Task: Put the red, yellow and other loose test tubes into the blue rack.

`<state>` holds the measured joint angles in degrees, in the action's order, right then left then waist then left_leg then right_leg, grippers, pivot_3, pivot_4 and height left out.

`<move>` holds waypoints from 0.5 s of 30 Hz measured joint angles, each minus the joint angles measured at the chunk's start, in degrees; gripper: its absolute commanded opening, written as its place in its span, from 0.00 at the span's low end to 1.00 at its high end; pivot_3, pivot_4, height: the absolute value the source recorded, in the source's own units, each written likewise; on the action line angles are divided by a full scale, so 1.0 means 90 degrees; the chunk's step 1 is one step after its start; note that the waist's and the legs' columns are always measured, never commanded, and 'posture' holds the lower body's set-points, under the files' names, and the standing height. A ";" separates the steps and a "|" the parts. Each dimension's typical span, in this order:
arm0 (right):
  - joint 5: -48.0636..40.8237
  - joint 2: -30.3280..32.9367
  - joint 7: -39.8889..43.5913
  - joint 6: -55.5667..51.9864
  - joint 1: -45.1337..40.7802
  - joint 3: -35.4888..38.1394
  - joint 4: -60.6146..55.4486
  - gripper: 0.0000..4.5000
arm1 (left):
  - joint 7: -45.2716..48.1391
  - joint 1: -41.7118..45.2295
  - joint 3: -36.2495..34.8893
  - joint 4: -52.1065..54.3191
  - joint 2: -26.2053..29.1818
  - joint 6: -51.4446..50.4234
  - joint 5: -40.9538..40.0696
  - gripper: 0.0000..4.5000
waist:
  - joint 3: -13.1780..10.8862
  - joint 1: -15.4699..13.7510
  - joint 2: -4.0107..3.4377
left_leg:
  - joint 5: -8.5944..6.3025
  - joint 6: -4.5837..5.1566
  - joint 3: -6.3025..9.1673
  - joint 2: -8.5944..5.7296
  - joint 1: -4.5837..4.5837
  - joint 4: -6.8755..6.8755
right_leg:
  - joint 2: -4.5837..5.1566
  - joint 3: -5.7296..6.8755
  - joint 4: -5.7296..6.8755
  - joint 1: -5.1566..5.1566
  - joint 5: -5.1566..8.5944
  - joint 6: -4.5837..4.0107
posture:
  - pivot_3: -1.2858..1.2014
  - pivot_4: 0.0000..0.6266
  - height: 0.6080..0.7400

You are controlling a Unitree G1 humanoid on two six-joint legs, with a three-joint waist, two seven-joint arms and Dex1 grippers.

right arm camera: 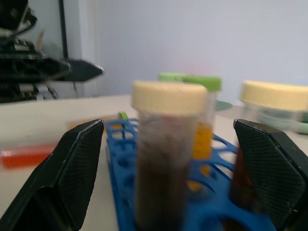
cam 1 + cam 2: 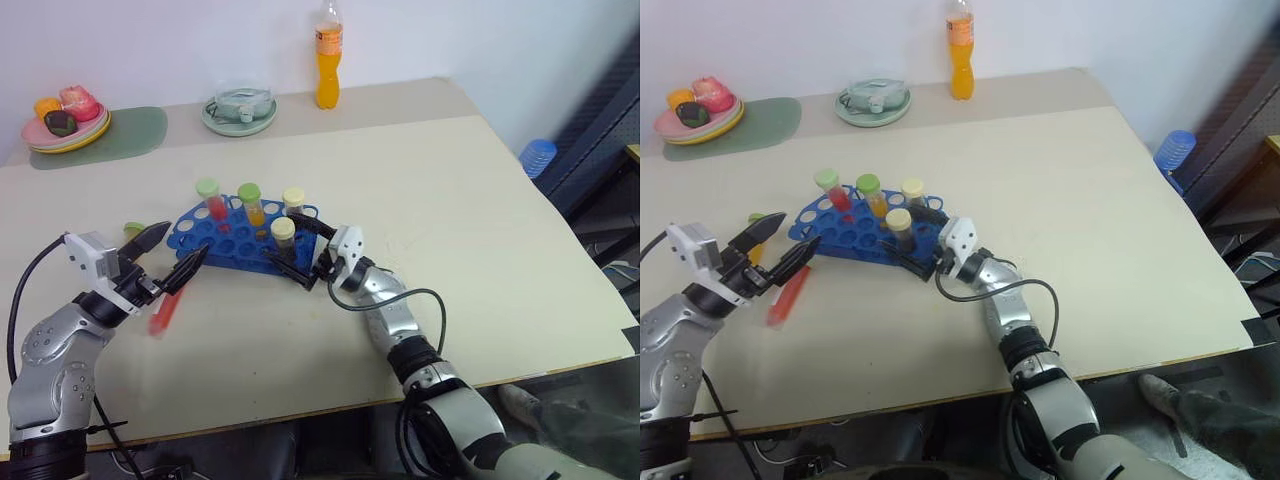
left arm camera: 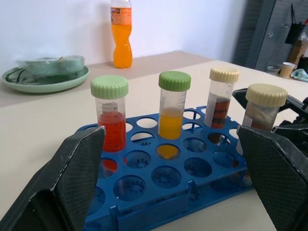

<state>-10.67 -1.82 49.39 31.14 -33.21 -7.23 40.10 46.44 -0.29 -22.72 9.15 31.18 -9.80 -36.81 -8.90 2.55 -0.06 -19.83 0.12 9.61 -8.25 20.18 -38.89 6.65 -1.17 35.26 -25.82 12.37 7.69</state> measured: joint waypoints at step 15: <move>-0.0155 0.2273 0.0409 -0.2581 0.1450 -0.0085 -0.3372 0.98 | -0.2526 -0.0678 -0.0191 0.1775 0.0198 -0.2625 -0.0137 1.00 | -0.0001 -0.0187 -0.0001 | -0.0001 0.0000 -0.0005 0.0000 0.0014 -0.0007 | 0.0001 -0.0008 -0.0001 -0.0008 0.0000 0.0000 | 0.52 0.24 1.00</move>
<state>-12.06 18.63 53.07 7.91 -20.16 -7.99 9.76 23.70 -6.39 -24.44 25.13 32.96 -33.43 -38.05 -8.91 0.87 -0.08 -19.84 0.12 9.57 -8.25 20.31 -38.96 6.66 -1.25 35.25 -25.89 12.38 7.69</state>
